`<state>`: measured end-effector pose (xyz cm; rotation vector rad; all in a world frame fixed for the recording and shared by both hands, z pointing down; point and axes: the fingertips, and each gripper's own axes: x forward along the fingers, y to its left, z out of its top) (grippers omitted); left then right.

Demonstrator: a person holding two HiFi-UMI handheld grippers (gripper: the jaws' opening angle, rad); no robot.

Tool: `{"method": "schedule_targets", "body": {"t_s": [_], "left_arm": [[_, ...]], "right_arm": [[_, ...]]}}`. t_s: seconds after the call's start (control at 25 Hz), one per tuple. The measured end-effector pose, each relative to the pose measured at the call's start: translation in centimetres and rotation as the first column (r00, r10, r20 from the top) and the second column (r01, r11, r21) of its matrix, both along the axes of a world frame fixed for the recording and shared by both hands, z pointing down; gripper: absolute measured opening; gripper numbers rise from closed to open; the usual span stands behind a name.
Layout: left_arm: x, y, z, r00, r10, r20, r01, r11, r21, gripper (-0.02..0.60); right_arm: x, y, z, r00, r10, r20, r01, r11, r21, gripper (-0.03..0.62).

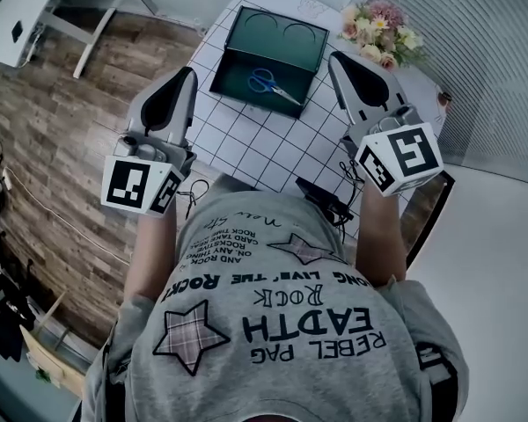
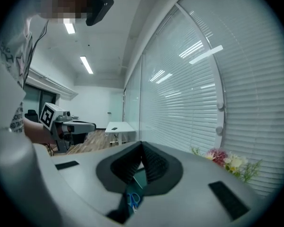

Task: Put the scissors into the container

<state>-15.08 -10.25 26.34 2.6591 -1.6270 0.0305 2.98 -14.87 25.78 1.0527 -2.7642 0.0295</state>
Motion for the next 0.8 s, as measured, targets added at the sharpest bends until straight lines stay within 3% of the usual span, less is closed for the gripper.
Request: {"method": "schedule_targets", "body": {"t_s": [0.8], "left_arm": [[0.6,1.4,-1.9,0.999,0.041,-0.024,-0.041,0.999,0.013,0.009]], "right_arm": [[5.3,3.4,-4.8,0.983,0.067,0.171,-0.074,0.997,0.033,0.015]]}}
